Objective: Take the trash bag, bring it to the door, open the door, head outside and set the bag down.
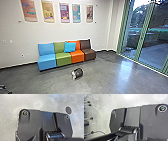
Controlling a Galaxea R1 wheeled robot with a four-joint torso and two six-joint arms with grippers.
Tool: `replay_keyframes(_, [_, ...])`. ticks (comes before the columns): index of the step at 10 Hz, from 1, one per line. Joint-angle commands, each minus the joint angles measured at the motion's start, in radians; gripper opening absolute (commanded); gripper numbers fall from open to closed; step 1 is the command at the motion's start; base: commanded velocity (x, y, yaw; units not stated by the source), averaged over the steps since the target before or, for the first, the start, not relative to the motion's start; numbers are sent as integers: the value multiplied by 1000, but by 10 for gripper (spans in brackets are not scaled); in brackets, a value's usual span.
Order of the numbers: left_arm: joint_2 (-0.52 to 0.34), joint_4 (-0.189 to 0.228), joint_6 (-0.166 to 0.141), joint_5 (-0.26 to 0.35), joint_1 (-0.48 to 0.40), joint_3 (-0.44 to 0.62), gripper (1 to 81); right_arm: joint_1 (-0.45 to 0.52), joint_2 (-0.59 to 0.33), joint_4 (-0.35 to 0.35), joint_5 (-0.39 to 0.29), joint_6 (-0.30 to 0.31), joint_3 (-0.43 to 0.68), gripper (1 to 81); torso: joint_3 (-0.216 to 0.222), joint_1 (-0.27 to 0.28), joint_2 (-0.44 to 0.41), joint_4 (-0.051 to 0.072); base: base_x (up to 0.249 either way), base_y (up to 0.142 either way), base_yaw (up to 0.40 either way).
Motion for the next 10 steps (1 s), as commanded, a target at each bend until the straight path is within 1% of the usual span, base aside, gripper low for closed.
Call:
replay_keyframes(1, [-10,-8,-4,47,-57,9,811,63,-11,12,-55,2,24,811,0,0,0,0,137,0,0])
replay_keyframes(4, [-10,-6,-4,47,-57,9,811,63,-11,11,-56,2,24,811,0,0,0,0,137,0,0])
replay_keyframes(10, [-9,-8,-4,47,-55,9,811,63,-12,11,-55,2,23,811,0,0,0,0,137,74,0])
